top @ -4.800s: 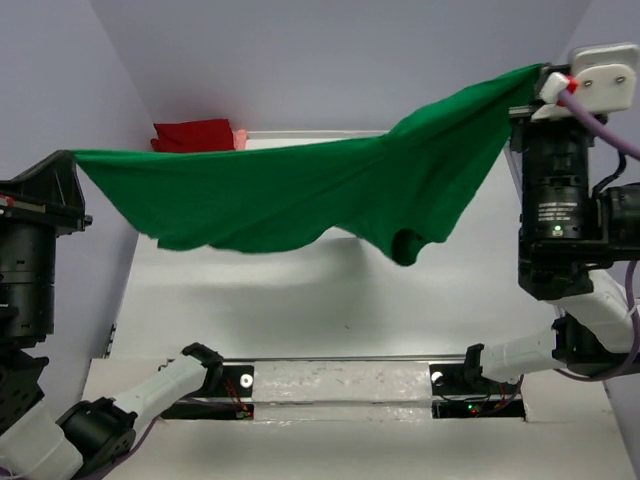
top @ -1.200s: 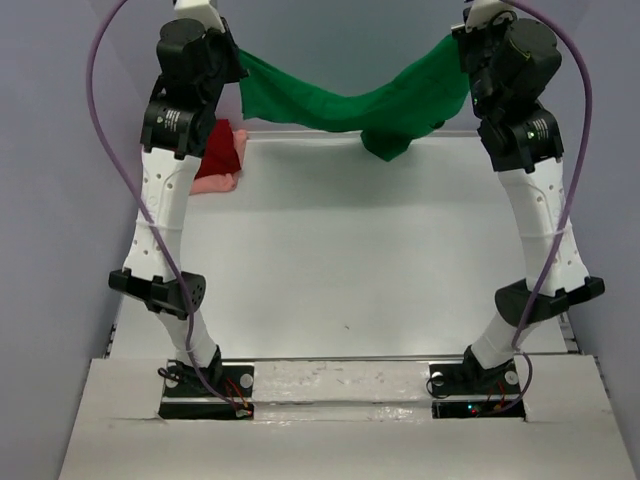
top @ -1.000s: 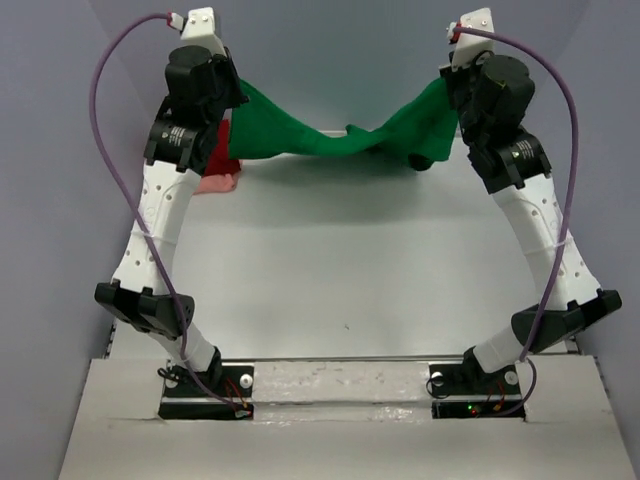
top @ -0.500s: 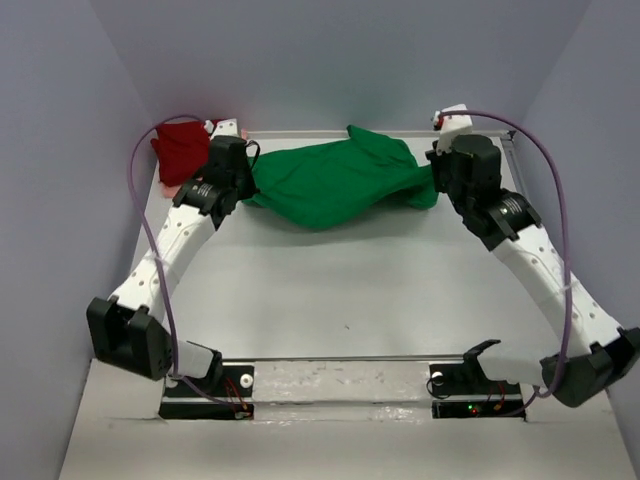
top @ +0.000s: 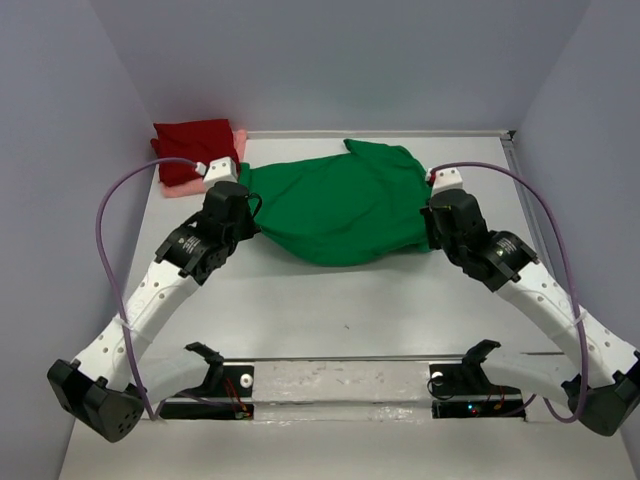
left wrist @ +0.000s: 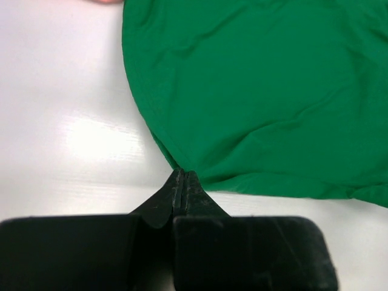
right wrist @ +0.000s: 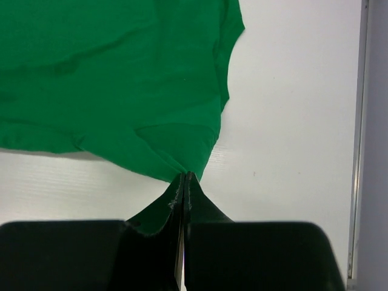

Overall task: Fold and stack the t-shirts
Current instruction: Flatten out the tshirt, then fold the flattened tshirt in 1/3 of the way

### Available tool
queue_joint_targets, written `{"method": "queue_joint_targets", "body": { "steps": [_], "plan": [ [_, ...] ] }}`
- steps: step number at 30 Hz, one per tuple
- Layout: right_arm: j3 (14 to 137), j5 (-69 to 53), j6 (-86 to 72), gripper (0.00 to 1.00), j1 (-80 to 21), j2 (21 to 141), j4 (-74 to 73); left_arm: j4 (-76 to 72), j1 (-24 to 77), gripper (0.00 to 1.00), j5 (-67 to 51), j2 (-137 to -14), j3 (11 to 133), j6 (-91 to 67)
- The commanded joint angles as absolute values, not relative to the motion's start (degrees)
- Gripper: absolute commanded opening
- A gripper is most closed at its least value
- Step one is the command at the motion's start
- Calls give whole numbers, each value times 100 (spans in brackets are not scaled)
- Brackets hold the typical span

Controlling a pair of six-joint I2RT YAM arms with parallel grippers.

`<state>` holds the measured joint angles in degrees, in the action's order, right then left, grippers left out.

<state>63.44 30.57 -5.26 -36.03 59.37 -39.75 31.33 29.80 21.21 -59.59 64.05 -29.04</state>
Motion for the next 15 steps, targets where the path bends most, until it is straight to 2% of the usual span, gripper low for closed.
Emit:
{"method": "queue_joint_targets", "body": {
  "steps": [1,15],
  "plan": [
    [6635,3384,-1054,0,-3700,5757,-4411,3375,2997,0,2522,-5696,6363,-3181],
    [6891,3621,-2249,0,-4429,5915,-5502,3718,3094,0,2566,-5230,5994,-3349]
  ]
}}
